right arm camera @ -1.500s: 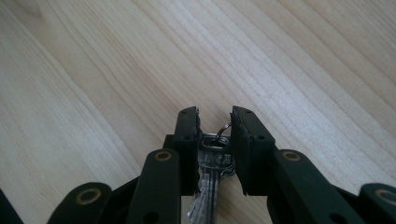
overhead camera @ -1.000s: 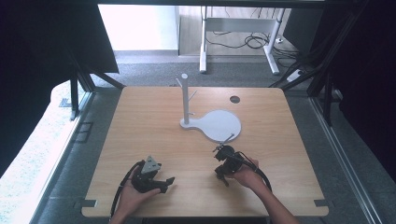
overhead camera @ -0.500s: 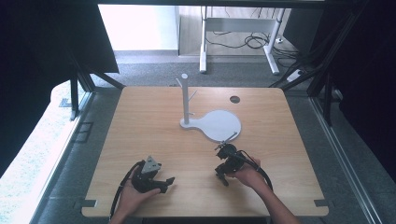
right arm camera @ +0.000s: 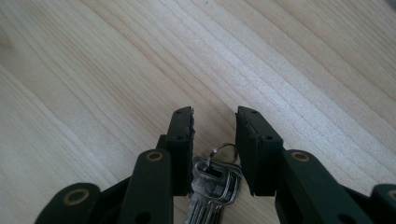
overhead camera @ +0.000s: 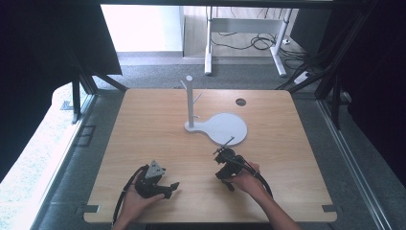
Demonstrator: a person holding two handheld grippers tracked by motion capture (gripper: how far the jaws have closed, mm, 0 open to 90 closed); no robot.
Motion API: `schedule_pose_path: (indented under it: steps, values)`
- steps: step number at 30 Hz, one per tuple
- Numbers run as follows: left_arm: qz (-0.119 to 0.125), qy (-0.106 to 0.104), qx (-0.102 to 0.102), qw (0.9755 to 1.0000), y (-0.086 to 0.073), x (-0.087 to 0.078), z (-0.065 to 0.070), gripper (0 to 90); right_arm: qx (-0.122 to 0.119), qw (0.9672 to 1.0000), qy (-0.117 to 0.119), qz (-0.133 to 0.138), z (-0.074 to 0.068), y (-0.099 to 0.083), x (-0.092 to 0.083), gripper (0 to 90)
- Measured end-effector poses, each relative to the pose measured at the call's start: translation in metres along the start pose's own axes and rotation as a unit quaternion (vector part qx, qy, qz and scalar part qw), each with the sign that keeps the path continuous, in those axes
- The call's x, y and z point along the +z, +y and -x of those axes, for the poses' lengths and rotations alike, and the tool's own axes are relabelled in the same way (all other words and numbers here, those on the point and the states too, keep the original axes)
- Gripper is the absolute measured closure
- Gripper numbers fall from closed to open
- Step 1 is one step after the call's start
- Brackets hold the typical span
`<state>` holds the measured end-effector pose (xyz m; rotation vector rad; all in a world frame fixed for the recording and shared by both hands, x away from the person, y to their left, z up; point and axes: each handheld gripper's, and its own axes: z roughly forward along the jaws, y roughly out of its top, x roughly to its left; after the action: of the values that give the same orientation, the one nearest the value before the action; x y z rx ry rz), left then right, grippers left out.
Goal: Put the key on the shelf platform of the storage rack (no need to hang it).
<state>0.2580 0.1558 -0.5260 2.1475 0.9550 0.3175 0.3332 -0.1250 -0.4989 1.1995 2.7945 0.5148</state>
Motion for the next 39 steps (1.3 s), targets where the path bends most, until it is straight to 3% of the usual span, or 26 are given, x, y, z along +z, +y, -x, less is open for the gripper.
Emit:
schedule_pose_path:
  steps: [11,21,28,39]
  values:
    - [-0.003,-0.002,0.001,1.0,0.0,0.001,0.002,24.1,0.01,0.9999,-0.009,-0.008,0.006,-0.009,-0.006,70.5]
    - [-0.007,-0.004,0.004,1.0,0.001,0.001,0.002,24.1,0.021,0.9996,0.008,-0.019,0.011,-0.008,-0.005,77.8]
    - [-0.008,-0.004,0.003,1.0,0.001,0.0,0.002,24.0,0.009,0.9993,0.008,-0.037,0.009,-0.005,-0.005,88.2]
    - [-0.01,-0.005,0.003,0.9999,0.0,0.001,0.002,23.9,-0.006,0.9986,0.023,-0.048,0.012,-0.003,-0.014,89.7]
